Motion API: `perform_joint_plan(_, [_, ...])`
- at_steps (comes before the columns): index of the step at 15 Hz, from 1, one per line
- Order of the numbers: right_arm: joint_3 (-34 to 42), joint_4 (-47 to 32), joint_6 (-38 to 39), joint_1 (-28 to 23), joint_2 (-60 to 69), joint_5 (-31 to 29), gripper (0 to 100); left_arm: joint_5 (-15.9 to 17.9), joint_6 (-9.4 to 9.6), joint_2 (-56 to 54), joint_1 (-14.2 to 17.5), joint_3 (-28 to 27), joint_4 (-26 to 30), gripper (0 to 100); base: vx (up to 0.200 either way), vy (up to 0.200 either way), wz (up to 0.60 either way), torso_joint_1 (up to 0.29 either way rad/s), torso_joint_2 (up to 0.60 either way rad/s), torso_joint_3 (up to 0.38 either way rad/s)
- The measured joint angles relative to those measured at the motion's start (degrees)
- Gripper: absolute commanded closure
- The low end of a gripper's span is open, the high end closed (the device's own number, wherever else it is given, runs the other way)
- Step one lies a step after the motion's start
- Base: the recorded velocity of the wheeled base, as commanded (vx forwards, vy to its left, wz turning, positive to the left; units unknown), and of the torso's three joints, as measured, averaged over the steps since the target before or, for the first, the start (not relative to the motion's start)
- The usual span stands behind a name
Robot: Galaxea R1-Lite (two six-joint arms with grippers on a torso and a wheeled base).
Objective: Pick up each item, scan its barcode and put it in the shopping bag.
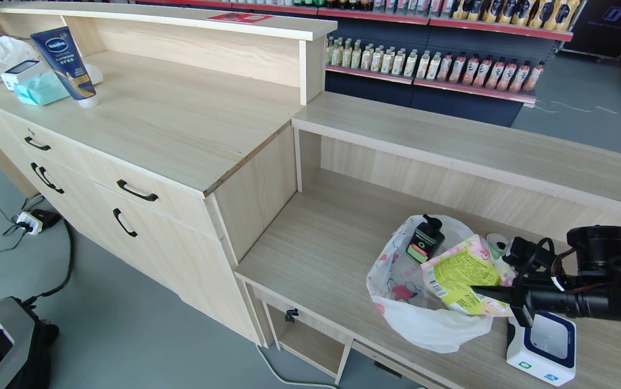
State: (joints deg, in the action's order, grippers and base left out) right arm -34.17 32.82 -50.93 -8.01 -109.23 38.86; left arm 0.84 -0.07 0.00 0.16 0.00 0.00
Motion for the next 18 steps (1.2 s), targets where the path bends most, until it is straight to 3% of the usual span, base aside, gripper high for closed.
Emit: perform_joint_plan(18, [0.2, -1.1, -4.0, -0.5, -3.0, -4.0, 100, 0.0, 0.0, 0.0, 0.0, 0.0, 0.0, 0, 0.0, 0.0, 0.0, 0.0, 0.0, 0.0])
